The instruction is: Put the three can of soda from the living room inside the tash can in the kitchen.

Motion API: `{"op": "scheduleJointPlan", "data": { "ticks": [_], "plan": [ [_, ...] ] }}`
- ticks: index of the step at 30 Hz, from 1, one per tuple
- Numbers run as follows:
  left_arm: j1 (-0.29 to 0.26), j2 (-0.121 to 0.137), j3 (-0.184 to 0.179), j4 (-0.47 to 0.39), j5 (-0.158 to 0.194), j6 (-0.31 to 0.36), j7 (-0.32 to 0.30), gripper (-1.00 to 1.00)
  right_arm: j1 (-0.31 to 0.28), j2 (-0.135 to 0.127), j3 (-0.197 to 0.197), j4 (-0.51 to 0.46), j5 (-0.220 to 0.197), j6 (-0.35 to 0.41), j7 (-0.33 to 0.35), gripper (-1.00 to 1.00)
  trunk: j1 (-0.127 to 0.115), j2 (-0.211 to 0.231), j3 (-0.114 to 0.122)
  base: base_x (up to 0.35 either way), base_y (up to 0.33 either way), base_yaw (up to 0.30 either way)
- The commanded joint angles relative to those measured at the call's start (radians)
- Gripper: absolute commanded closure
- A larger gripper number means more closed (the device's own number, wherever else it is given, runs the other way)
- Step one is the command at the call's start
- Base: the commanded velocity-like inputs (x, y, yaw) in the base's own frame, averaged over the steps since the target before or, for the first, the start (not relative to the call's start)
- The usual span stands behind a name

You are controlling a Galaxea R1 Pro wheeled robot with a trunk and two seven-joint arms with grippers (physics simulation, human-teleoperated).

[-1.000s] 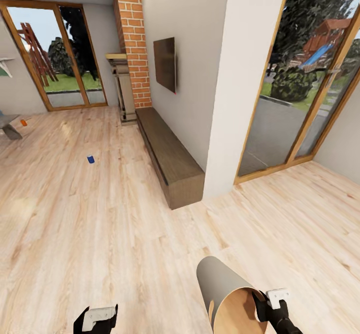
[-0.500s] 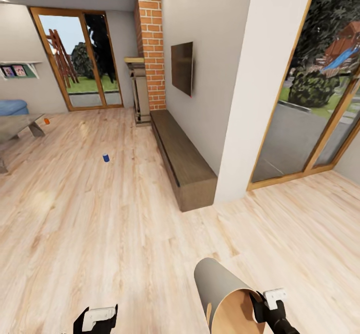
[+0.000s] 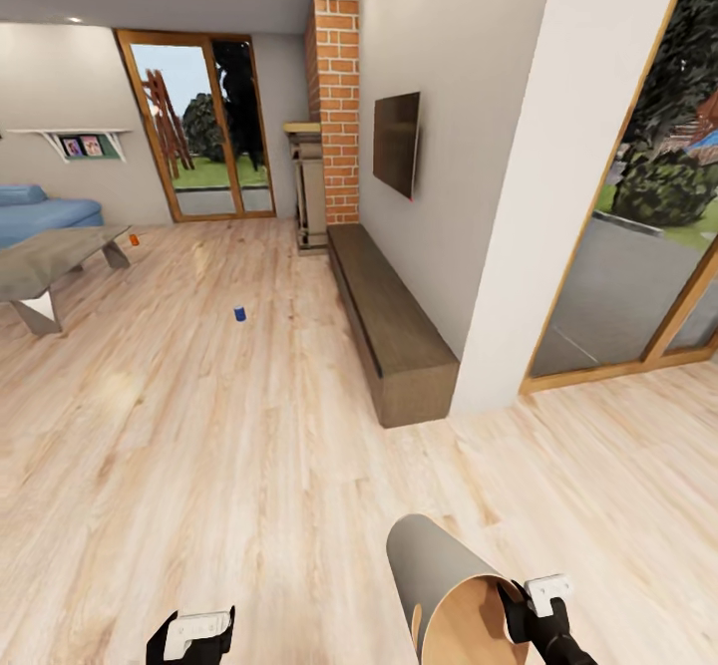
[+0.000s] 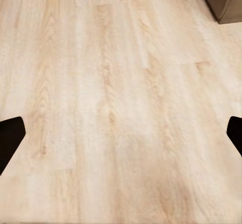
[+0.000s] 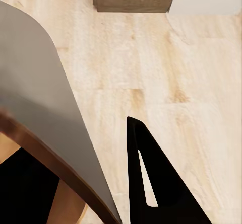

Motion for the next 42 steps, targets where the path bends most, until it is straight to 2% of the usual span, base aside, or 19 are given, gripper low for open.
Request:
{"op": "scheduleJointPlan", "data": {
  "ticks": [1,42],
  "plan": [
    [0.0,0.0,0.0,0.0,0.0,0.0,0.0,-1.0,0.0,0.0,-0.002,-0.002,-0.002,0.0,0.006,1.0,0.0,0.0,0.001,0.0,0.0,0.159],
    [0.0,-0.001,0.001,0.0,0.0,0.0,0.0,-1.0,0.0,-0.001,-0.004,-0.002,-0.004,0.001,0.006,1.0,0.0,0.0,0.003,0.0,0.0,0.011]
  ]
}}
